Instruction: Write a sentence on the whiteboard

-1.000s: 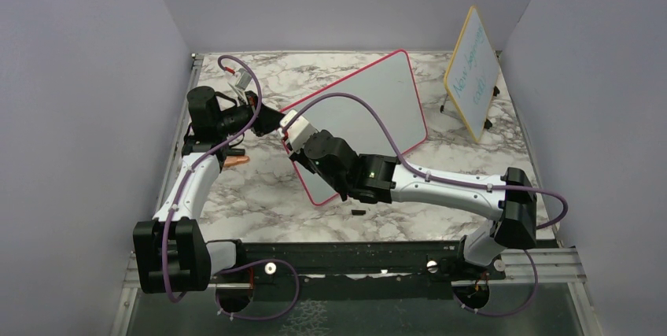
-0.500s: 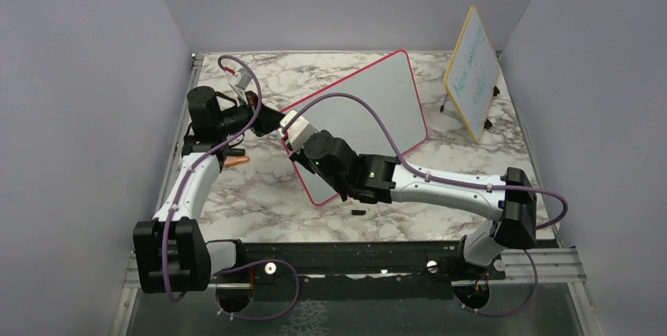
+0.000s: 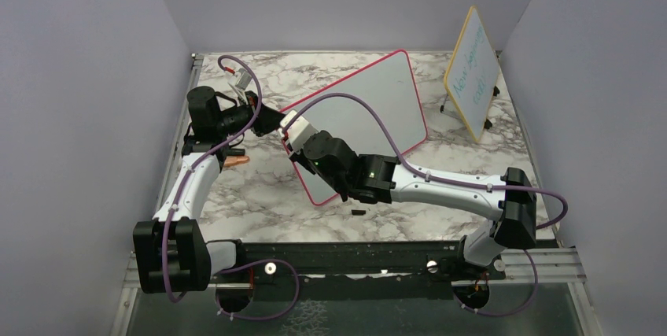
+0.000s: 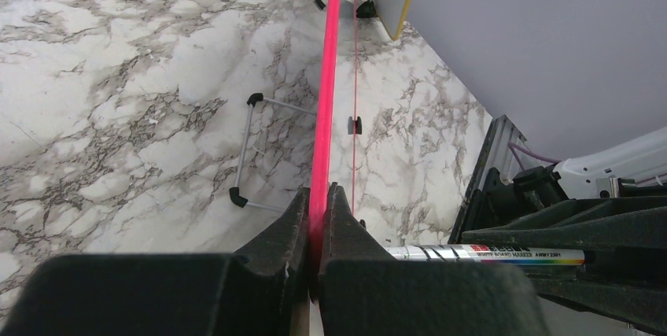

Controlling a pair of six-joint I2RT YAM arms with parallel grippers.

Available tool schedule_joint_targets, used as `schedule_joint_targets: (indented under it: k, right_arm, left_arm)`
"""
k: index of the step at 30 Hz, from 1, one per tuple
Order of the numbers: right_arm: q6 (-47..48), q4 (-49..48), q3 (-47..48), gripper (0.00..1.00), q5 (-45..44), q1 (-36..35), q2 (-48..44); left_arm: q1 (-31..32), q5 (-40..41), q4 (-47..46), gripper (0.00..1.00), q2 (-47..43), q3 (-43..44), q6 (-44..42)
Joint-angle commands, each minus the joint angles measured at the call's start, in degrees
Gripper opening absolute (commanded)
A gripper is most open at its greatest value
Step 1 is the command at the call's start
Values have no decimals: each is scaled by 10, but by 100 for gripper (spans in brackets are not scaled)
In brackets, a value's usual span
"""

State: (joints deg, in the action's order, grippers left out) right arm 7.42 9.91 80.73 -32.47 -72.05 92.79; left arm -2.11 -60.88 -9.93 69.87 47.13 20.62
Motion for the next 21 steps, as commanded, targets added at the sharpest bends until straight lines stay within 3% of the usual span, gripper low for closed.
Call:
schedule_joint_targets:
  k: [1, 21]
  right_arm:
    - [-12, 23, 18, 0, -14, -4, 9]
    - [-35, 69, 25, 0, -4, -6, 4]
  left_arm:
    - [6, 20, 29, 0, 10, -1, -49]
    - [6, 20, 29, 0, 10, -1, -49]
